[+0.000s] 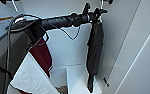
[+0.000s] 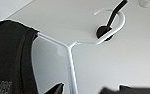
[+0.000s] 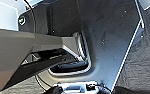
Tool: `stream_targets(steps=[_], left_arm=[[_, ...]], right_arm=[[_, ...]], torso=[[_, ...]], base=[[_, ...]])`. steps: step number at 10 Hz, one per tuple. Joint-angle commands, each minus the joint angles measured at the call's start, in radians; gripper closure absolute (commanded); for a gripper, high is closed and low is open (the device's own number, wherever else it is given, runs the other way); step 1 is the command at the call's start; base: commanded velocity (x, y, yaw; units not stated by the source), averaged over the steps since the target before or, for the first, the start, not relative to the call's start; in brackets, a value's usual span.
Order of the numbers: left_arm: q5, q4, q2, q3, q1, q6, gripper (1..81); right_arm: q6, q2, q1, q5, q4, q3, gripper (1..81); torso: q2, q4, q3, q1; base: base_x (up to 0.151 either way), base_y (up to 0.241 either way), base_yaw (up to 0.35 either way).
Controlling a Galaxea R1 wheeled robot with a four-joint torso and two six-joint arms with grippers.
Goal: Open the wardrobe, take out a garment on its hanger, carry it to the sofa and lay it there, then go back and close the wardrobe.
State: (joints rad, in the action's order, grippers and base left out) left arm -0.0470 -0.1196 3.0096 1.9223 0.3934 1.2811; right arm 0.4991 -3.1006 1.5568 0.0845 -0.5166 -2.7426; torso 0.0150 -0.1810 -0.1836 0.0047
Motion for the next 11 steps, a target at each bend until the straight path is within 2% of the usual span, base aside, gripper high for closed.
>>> stream_targets(steps=[1, 7, 11], left_arm=[[0.041, -0.028, 0.011, 0.009, 0.199, 0.0, 1.0], [0.179, -0.072, 0.008, -0.012, 0.176, 0.0, 1.0], [0.213, -0.094, 0.014, -0.002, 0.147, 0.0, 1.0]], right_arm=[[-0.001, -0.012, -0.01, -0.052, -0.008, 0.003, 1.0], [-0.001, -0.014, 0.0, -0.049, -0.008, 0.005, 1.0], [0.001, -0.014, 0.007, -0.048, -0.008, 0.005, 1.0]], torso=[[0.0, 0.0, 0.0, 0.0], [0.0, 0.0, 0.0, 0.0], [0.0, 0.0, 0.0, 0.0]], base=[[0.0, 0.0, 0.0], [0.0, 0.0, 0.0], [0.0, 0.0, 0.0]])
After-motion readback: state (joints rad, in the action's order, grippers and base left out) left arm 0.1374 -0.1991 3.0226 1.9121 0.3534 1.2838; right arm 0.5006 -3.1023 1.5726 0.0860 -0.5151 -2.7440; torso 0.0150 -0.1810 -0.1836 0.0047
